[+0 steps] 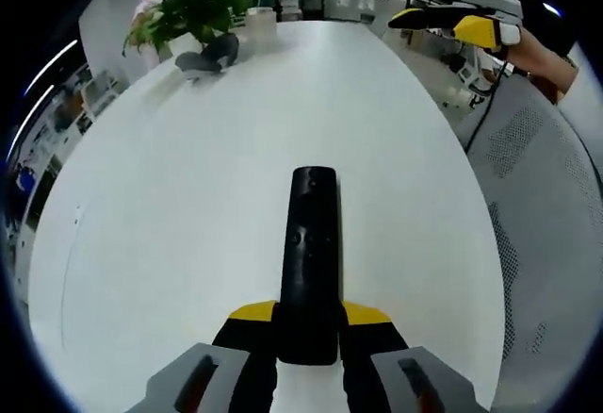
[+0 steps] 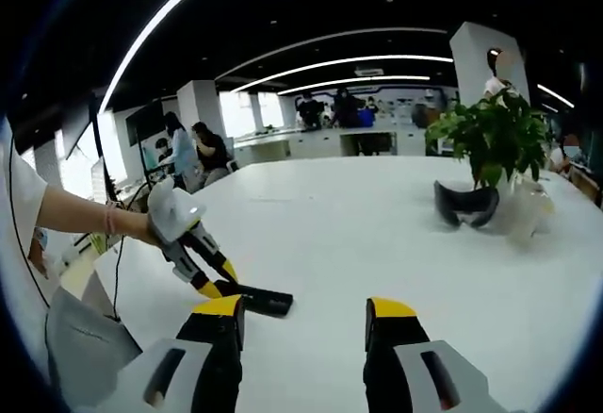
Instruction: Press the specified remote control buttons in sequence, fully releasing each button before pressing the next.
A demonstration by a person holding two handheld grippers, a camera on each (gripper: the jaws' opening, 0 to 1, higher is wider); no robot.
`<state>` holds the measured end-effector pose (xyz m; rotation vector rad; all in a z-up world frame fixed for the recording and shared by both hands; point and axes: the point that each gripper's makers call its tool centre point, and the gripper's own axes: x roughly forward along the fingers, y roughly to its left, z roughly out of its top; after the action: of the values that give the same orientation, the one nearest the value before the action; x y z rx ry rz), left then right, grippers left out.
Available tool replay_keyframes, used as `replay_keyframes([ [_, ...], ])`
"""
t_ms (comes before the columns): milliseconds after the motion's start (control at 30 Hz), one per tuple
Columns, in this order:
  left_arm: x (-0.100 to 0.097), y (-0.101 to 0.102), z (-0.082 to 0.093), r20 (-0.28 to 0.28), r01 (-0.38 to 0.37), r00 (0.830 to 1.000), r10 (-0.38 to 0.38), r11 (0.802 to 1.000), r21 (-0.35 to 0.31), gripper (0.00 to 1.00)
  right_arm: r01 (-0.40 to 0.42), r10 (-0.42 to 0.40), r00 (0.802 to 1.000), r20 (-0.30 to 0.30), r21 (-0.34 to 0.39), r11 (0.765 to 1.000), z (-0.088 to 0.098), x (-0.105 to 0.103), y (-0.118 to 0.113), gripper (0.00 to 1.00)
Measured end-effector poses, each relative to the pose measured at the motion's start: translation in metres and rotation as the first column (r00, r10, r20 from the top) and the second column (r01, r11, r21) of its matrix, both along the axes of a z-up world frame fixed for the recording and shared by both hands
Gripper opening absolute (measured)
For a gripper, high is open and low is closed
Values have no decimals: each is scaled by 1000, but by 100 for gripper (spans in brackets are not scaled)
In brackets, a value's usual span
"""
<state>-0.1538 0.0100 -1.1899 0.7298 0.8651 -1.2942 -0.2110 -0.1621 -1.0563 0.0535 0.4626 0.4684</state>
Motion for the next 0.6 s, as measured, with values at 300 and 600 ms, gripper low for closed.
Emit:
replay_keyframes([
  [300,-18,0,0,-1,17,1000,-17,1000,-5,24,-16,16,1000,-6,-9,1000,-2,-2,2,49],
  [600,-35,0,0,2,24,1000,-24,1000,-16,24,-64,63,998,-25,-45,997,-8,-6,12,48],
])
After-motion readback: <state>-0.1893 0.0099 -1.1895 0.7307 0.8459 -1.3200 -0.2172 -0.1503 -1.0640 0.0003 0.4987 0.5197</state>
